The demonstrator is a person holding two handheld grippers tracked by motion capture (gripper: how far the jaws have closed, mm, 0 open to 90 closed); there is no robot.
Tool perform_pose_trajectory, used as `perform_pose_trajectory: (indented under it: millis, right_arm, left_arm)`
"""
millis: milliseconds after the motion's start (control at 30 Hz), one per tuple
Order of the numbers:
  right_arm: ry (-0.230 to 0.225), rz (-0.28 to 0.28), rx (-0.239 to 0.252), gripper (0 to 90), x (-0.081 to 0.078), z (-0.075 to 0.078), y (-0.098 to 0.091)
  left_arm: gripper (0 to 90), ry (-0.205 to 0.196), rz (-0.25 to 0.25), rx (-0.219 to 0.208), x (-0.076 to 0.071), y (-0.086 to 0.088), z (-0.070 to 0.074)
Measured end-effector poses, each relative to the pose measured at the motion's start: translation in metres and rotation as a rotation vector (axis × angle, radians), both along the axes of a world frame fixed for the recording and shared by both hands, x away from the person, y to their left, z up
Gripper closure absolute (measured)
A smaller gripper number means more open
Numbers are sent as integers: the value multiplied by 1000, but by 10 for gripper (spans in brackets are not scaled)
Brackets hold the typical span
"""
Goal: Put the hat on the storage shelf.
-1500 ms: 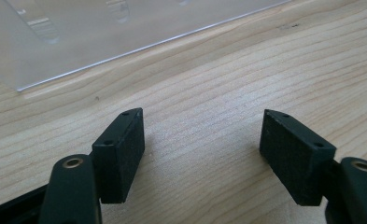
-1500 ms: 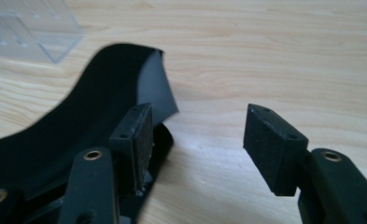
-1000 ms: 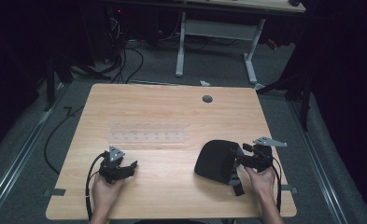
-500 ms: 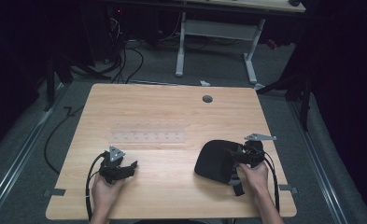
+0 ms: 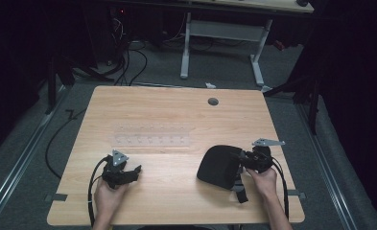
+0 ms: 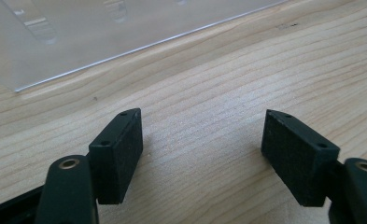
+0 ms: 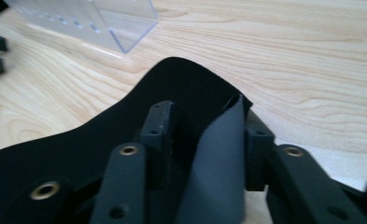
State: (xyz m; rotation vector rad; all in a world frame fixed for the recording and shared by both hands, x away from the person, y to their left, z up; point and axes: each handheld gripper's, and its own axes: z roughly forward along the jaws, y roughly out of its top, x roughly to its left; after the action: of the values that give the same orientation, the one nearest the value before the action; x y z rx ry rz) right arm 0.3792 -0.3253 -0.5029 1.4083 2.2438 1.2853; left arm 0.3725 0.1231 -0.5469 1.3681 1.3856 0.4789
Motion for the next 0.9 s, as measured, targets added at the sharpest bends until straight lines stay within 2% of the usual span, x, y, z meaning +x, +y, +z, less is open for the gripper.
perform_pose_trajectory:
  millis: [233,367,700,900]
  right_arm:
    - [17,45,71,771,-7,-2,-9]
    - [13,56,84,803,-12,0,-10]
    - [13,75,179,852,-19,7,-10]
    - [5,67,178,857,-21,9,-8]
  left_arm:
    - [298,0,1,-1,0,0,0]
    - [297,0,2,0,0,-1,0]
    - [297,0,-6,-1,0,-1,0]
    - [291,0,-5,-2,0,-1,0]
